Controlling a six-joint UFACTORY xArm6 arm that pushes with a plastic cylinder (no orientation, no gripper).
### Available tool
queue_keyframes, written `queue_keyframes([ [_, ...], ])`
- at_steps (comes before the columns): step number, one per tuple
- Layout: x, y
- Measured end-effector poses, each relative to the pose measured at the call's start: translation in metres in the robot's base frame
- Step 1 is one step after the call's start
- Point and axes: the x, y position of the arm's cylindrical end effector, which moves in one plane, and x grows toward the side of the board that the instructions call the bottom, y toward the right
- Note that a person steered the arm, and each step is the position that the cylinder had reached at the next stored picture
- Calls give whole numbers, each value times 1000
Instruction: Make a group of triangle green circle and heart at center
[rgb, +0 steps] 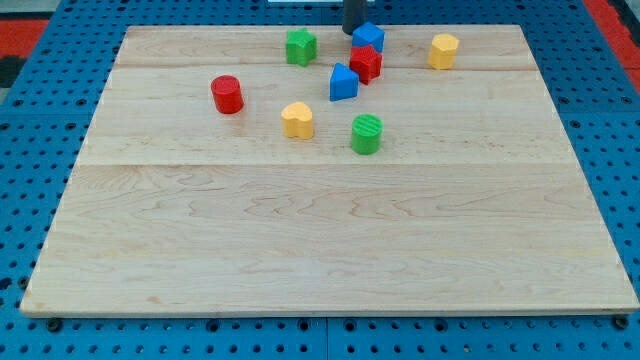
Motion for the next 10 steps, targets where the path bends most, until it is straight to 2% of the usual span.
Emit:
queue_keyframes([
  [1,18,10],
  [2,19,6],
  [3,16,-37],
  [4,40,-11],
  [5,92,-9],
  [6,113,-2],
  [8,158,-45],
  [9,152,-26],
  [10,166,30],
])
